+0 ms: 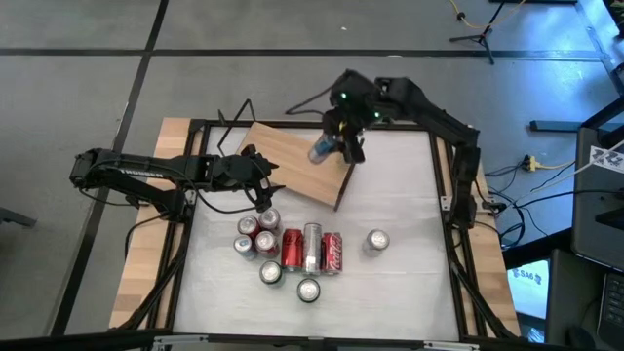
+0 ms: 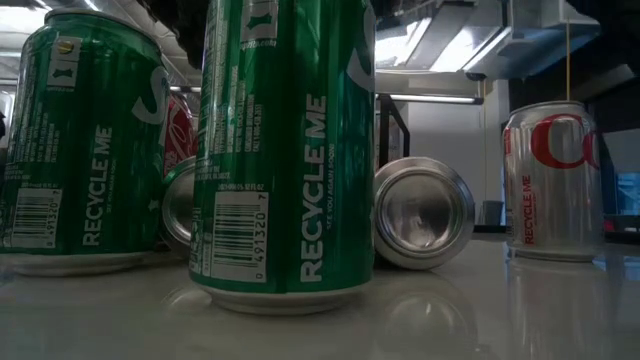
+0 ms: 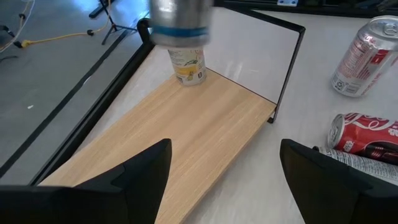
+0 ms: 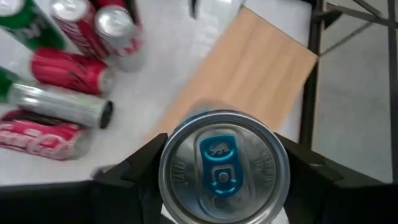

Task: Place canned beverage on shelf
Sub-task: Put the right blue soda can on the shelf

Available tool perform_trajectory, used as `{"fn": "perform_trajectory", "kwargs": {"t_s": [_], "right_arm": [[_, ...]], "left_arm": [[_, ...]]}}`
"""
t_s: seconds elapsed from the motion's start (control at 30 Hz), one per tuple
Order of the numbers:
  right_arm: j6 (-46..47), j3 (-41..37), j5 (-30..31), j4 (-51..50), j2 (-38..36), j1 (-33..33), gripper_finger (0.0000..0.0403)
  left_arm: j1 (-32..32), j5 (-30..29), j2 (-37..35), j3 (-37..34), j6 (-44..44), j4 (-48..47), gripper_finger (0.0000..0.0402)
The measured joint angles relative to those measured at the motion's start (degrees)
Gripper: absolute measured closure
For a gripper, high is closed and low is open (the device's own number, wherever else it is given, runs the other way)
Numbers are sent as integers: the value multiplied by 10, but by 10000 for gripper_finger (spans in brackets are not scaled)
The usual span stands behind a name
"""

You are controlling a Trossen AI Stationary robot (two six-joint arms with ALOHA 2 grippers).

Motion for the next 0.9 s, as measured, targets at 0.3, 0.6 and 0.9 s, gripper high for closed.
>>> {"fn": "perform_trajectory", "kwargs": {"t_s": [0.3, 0.6, 0.9], "right_arm": [[-40, 0, -18, 13, 56, -65, 168], [-66, 0, -23, 13, 105, -87, 168], [-80, 0, -9, -8, 123, -86, 168]], "left_arm": [[0, 0, 1, 0, -1, 13, 114], [0, 1, 10, 0, -2, 21, 114], [0, 3, 36, 0, -1, 28, 114]]}}
